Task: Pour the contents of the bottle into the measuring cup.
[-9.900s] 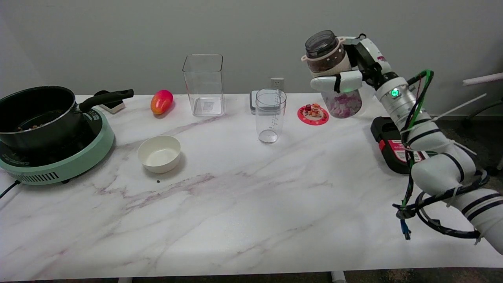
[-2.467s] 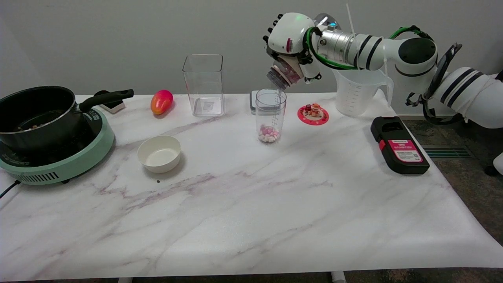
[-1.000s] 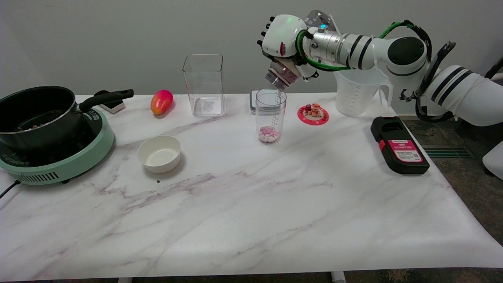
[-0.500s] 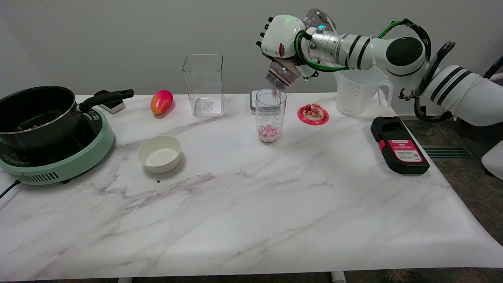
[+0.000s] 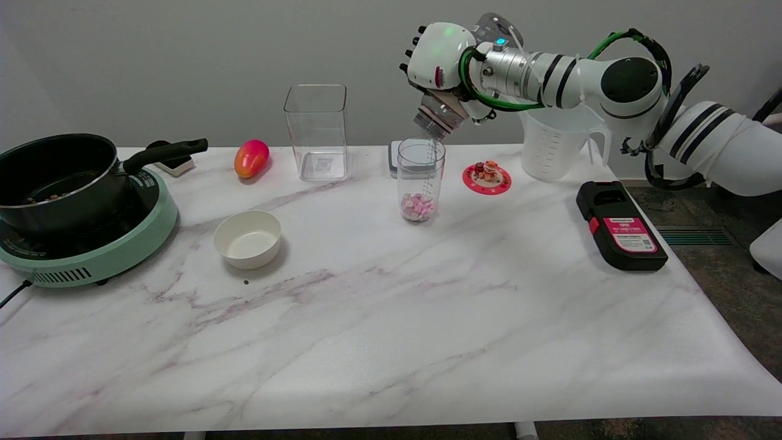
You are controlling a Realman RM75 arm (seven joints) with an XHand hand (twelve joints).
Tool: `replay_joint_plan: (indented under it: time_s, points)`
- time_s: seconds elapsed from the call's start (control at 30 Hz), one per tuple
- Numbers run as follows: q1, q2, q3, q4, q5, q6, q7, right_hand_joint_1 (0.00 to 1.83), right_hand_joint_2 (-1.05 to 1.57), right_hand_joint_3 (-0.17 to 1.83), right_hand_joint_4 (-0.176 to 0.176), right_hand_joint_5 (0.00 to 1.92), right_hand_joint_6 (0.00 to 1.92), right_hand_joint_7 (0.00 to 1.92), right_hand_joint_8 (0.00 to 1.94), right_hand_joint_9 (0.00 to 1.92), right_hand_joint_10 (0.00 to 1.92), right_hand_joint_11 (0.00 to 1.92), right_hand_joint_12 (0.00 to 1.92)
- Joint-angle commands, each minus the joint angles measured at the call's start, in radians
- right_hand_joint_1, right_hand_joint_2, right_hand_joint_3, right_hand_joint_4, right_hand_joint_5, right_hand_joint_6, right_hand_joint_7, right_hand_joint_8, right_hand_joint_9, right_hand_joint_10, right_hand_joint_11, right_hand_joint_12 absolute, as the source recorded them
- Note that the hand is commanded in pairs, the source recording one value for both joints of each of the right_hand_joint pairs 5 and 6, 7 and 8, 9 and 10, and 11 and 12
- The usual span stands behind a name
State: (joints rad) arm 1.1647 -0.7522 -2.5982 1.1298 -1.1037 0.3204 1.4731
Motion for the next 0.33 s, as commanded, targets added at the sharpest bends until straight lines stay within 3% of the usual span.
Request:
replay_joint_plan:
  time_s: [0.03, 0.17, 0.33]
  points:
    - [-0.011, 0.037, 0.028, 0.037, 0.061, -0.027, 0.017, 1.42, 0.98, 0.86, 0.0, 1.5, 1.5, 1.57, 1.57, 1.41, 1.41, 1.22, 1.22]
    - [-0.1, 0.09, 0.137, 0.102, 0.201, -0.104, 0.008, 1.42, 0.97, 0.87, 0.0, 1.49, 1.49, 1.56, 1.56, 1.41, 1.41, 1.21, 1.21]
    - [-0.365, 0.168, 0.488, 0.235, 0.352, -0.16, 0.007, 1.48, 0.79, 1.04, 0.0, 1.41, 1.41, 1.53, 1.53, 1.38, 1.38, 1.18, 1.18]
